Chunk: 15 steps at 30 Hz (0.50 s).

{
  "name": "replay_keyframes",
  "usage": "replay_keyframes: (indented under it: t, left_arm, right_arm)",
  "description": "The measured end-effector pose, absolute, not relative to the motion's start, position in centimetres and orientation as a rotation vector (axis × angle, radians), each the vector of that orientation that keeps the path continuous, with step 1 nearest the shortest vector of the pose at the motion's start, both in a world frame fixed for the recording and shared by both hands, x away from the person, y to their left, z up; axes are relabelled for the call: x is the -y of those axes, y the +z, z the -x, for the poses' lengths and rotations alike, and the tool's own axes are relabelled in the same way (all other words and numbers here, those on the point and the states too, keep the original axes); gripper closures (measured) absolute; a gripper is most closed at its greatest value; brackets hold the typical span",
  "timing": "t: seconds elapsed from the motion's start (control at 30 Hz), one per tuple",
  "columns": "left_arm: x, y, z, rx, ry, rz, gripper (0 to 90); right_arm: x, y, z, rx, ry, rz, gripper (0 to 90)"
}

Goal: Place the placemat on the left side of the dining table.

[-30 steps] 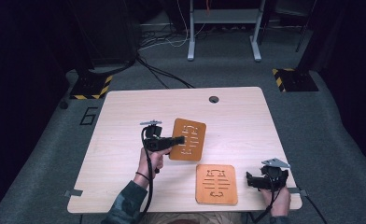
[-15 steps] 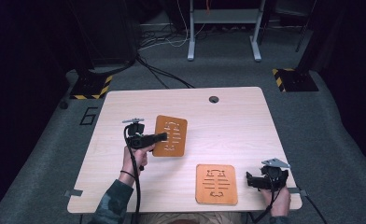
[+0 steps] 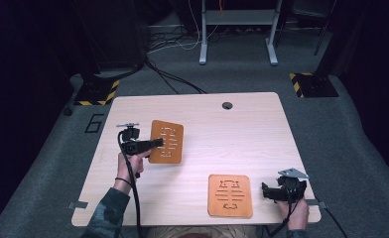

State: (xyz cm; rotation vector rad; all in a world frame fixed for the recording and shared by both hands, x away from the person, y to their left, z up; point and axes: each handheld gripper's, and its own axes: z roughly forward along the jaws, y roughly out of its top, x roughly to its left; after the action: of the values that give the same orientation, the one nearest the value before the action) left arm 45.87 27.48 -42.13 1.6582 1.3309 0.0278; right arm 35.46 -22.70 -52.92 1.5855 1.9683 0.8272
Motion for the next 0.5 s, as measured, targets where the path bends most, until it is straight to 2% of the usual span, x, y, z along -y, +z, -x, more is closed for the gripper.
replay_keyframes:
  t: [0.5]
  left_arm:
    - [-31.0,-42.2,-46.9,-1.44,0.064,-1.657,86.0]
  right_arm:
    - [22.7,-52.9,-35.4,-1.968,0.825,-1.586,0.0]
